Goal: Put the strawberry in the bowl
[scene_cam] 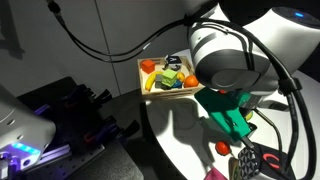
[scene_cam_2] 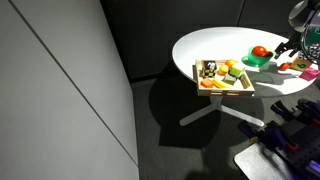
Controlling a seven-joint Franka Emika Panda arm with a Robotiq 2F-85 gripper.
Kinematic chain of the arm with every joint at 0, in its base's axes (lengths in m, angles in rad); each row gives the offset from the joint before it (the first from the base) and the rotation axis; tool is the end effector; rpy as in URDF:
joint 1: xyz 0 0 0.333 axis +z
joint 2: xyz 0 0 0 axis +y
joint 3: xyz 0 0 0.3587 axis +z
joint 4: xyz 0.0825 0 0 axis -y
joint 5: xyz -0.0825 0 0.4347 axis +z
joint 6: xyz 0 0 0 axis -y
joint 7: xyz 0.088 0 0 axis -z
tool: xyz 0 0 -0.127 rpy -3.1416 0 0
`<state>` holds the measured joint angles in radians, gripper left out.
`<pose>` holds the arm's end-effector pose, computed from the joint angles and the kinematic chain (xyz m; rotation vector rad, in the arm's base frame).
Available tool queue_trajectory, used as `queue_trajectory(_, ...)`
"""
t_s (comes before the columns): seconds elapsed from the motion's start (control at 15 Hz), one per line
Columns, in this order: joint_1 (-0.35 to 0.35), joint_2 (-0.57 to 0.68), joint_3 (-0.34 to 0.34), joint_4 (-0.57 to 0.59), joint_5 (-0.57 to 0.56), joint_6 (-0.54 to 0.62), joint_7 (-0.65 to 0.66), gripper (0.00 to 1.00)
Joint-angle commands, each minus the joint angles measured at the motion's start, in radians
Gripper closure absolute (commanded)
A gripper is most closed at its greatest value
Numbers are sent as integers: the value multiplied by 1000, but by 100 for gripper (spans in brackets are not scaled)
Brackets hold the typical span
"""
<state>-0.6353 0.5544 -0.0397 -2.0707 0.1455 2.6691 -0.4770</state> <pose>0.4966 -0.4018 0.1345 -3.0844 0.4973 -0.1007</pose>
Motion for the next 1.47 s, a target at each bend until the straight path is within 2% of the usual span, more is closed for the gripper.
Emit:
queue_trajectory(0.0,11,13,-16,19,-5,-9,15,0)
queue_trajectory(0.53,6,61,-27,61,-11,-11,10,0)
queue_trajectory(1.4,3,201,-53,201,-31,-18,33,0)
